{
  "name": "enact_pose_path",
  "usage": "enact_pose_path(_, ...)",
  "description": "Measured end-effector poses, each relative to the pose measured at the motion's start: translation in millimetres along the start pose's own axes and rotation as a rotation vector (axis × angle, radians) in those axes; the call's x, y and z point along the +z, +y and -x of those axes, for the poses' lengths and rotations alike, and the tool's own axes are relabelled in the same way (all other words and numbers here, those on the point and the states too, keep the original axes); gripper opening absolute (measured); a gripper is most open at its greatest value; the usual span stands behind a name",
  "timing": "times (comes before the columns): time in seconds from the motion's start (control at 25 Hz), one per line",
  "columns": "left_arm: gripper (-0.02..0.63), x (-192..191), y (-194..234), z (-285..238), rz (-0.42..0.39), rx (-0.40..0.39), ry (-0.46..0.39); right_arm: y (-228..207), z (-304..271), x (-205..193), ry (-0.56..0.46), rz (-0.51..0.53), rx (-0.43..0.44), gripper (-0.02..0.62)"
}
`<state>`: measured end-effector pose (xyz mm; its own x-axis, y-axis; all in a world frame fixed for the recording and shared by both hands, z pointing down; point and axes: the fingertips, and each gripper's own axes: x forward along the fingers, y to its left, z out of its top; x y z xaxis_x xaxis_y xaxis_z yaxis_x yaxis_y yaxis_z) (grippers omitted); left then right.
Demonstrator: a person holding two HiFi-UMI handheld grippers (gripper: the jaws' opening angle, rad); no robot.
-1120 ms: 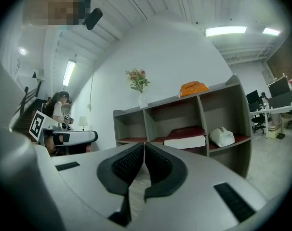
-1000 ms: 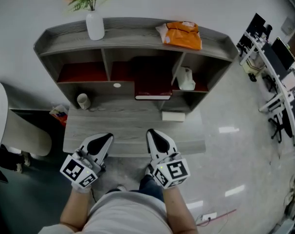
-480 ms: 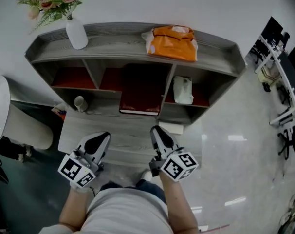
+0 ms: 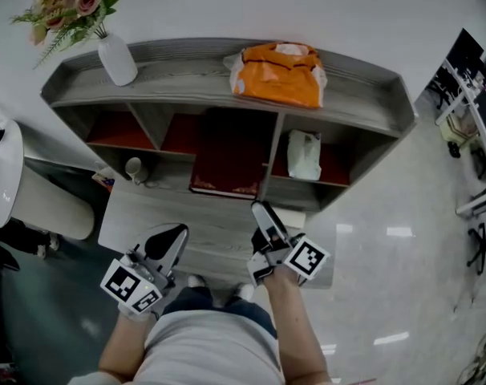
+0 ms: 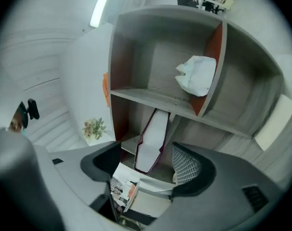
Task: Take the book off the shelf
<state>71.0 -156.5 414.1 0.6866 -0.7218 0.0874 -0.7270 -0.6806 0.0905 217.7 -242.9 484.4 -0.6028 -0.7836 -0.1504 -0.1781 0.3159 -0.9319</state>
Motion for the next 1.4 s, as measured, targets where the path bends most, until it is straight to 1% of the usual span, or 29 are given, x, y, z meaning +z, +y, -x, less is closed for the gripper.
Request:
enact_pose_path(0.08, 0.015, -2, 2, -2, 0.004, 0.000, 0.008, -3, -9, 3, -0.012, -0.056, 0.009, 0.325)
enact_pose_path(0.16, 0.015, -3, 4, -2, 0.016, -0.005, 0.009, -5, -18, 6, -0.024, -0.083, 0.007, 0.339)
enact_pose_path(0.32, 0.015, -4, 10, -1, 0.020, -0.021, 0.021, -10, -39, 9, -0.016, -0.108, -0.005, 0.347)
enact_pose_path(0.44, 0.015, -3, 18, 0, 0.018, -0.017, 0.023, -14, -54, 8, -0.011, -0.139, -0.013, 0.347)
enact_pose_path(0.6, 0.015, 0, 28, 4, 0.024, -0.015, 0.017, -18, -70, 7, 0.005, -0.144, -0.041, 0.347)
enact_pose_path(0.76, 0.015, -1, 40, 10, 0.042, -0.007, 0.012, -17, -82, -1, 0.029, -0.162, -0.031, 0.345)
enact_pose_path(0.8, 0.015, -1, 42, 12, 0.044, -0.003, 0.012, -15, -84, -4, 0.032, -0.163, -0.032, 0.331)
enact_pose_path(0.84, 0.015, -2, 45, 13, 0.045, -0.001, 0.013, -14, -85, -6, 0.031, -0.161, -0.036, 0.282)
enact_pose_path(0.88, 0.015, -2, 47, 15, 0.047, 0.000, 0.013, -14, -85, -8, 0.028, -0.159, -0.042, 0.247)
enact_pose_path(1.2, 0.015, -2, 60, 28, 0.068, -0.001, 0.000, -4, -83, -26, 0.019, -0.158, -0.034, 0.224)
enact_pose_path(1.4, 0.015, -1, 68, 41, 0.086, 0.003, -0.015, 7, -77, -47, 0.043, -0.149, -0.027, 0.218)
